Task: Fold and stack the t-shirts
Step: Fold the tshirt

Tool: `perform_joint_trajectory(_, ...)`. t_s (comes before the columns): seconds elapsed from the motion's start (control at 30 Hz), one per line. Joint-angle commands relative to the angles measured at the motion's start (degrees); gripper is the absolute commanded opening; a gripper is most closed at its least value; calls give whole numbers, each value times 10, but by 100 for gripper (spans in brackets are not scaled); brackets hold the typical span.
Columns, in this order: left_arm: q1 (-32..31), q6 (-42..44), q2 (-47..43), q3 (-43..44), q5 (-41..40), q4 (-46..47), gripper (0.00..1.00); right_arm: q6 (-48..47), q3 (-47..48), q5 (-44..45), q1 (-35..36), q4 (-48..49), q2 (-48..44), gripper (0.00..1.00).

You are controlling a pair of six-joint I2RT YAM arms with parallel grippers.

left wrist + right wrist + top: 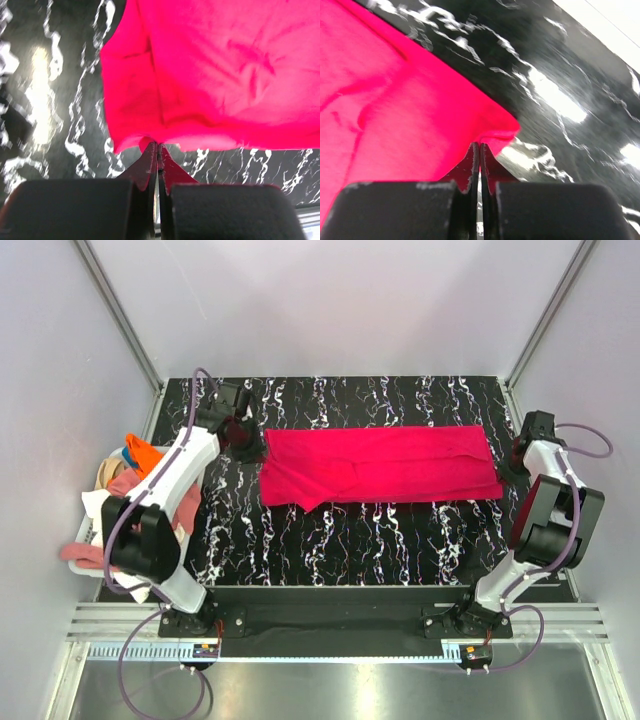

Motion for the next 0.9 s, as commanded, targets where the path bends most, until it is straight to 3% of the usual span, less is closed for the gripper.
perform_joint_trajectory(0.0,12,28,52,61,43,11,0,-35,60,-27,3,-5,44,0)
perform_joint_trajectory(0.27,44,28,160,157,56,-1,0,-61,145,-25,9,-26,116,0)
perform_joint_trajectory(0.87,66,37,274,294,57,-24,0,-74,230,-61,10,-39,189,0)
